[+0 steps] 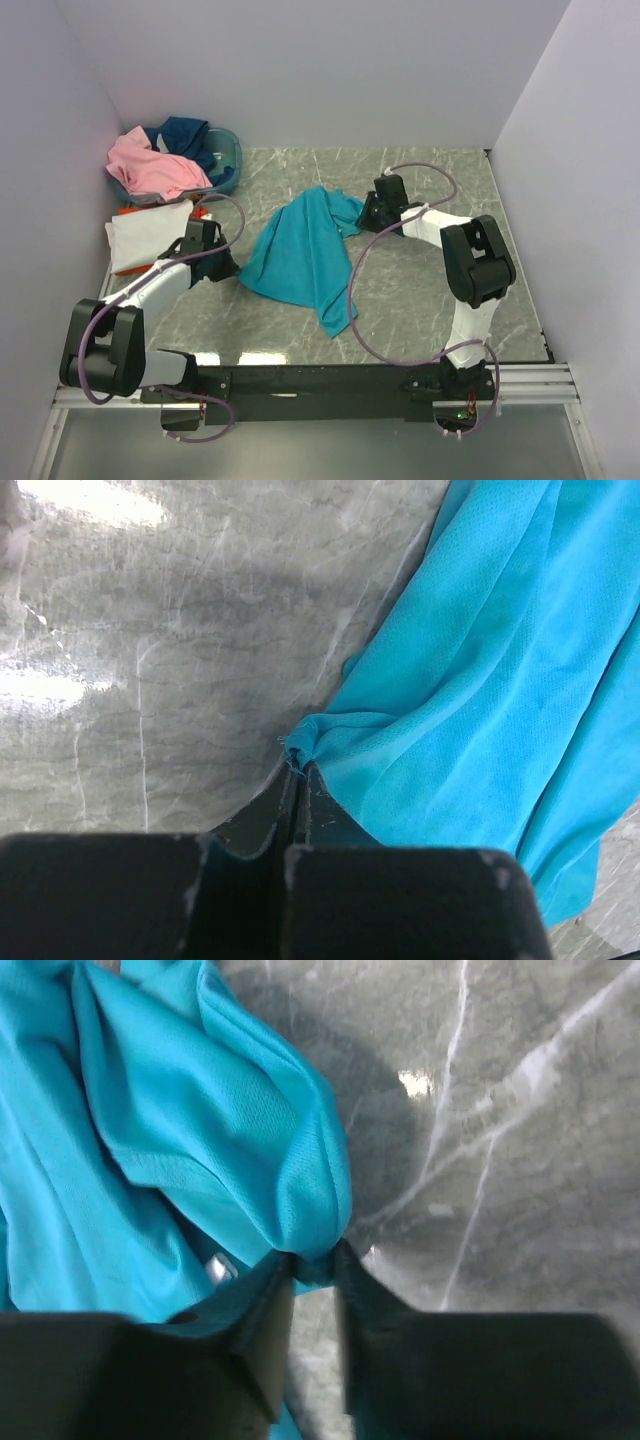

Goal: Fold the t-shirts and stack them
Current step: Flatten the tshirt out

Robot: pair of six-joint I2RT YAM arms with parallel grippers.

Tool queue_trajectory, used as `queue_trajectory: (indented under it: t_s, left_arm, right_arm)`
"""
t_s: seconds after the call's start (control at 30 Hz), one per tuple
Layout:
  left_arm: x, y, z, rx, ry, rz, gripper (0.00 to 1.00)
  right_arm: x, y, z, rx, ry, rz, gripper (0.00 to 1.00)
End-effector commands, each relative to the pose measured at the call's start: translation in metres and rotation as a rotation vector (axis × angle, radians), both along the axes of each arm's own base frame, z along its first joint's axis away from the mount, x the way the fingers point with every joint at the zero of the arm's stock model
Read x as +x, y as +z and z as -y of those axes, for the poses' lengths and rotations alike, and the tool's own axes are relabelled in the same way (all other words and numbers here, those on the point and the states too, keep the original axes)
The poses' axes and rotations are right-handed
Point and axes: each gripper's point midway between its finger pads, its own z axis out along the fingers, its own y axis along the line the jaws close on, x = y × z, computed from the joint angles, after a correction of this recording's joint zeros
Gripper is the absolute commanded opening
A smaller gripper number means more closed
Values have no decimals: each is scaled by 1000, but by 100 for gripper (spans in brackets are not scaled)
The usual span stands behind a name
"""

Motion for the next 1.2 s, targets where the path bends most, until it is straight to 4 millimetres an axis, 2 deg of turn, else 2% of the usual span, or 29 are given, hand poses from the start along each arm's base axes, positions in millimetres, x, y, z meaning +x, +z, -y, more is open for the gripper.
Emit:
queue_trajectory:
  t_s: [0.0,0.1,0.17,0.2,0.23,0.27,0.37,0.4,0.43,0.47,0.5,0.53,0.57,0.6,0.63,0.67,0.7,0.73,0.77,0.8,0.83,0.87,0.9,0.93,1.0,1.03,1.07,1.13,1.17]
  left_arm:
    - [20,14,1,-14,9,55,0]
    - [37,27,-2,-3,10,86,0]
    - [48,35,-8,31,18,102,0]
    - [64,55,-7,37,18,149,0]
    - [71,58,-8,54,5,155,0]
    - [87,79,-8,59,9,196,0]
    - [111,108,-11,86,14,250,0]
    - [126,137,-16,95,36,316,0]
    - [133,152,-18,97,38,351,0]
    - [141,169,-28,120,75,389,0]
    - [151,203,-39,119,111,458,0]
    - [155,221,-45,116,129,497,0]
    - [160,251,-51,109,149,561,0]
    - [160,271,-62,113,182,609,0]
    - [158,288,-66,112,199,651,0]
    - [156,306,-71,110,211,694,0]
    - [147,327,-77,109,230,750,0]
    - [144,344,-79,106,238,809,0]
    - [139,350,-81,106,241,837,0]
    - [126,373,-83,107,248,910,0]
    - [120,380,-84,107,253,934,0]
    - [114,381,-85,107,257,944,0]
    - [100,396,-85,106,257,993,0]
    - [93,405,-85,100,255,1035,0]
    - [75,407,-79,78,230,1072,0]
    - [70,408,-76,63,216,1087,0]
    - [69,386,-71,50,190,1051,0]
    - [58,368,-63,-5,176,1024,0]
    - [59,329,-58,-25,157,939,0]
  right_arm:
    - [30,26,-2,48,1,80,22]
    - [41,43,8,62,-15,106,1]
    - [49,64,23,70,-27,151,0]
    - [52,75,29,75,-33,169,0]
    - [53,90,35,74,-31,200,0]
    - [58,104,47,80,-45,225,0]
    - [54,144,68,64,-53,290,0]
    - [53,155,81,56,-71,307,0]
    - [49,180,87,47,-71,359,0]
    - [47,193,93,41,-78,383,0]
    - [43,202,105,30,-99,392,0]
    - [35,226,112,20,-106,444,0]
    - [31,240,118,12,-116,471,0]
    - [26,250,128,-10,-146,489,0]
    - [14,275,133,-26,-153,549,0]
    - [7,286,137,-39,-162,578,0]
    - [-1,297,142,-56,-178,609,0]
    - [-16,321,150,-86,-200,676,0]
    - [-24,326,154,-100,-213,699,0]
    - [-42,351,160,-122,-236,777,0]
    - [-51,359,163,-131,-245,810,0]
    - [-60,355,168,-148,-263,820,0]
    - [-69,365,170,-165,-263,876,0]
    - [-92,384,172,-163,-275,954,0]
    - [-106,370,176,-181,-284,967,0]
    - [-124,375,176,-176,-289,1005,0]
    - [-126,349,177,-181,-291,961,0]
    - [-140,322,176,-148,-302,903,0]
    - [-142,288,173,-133,-295,821,0]
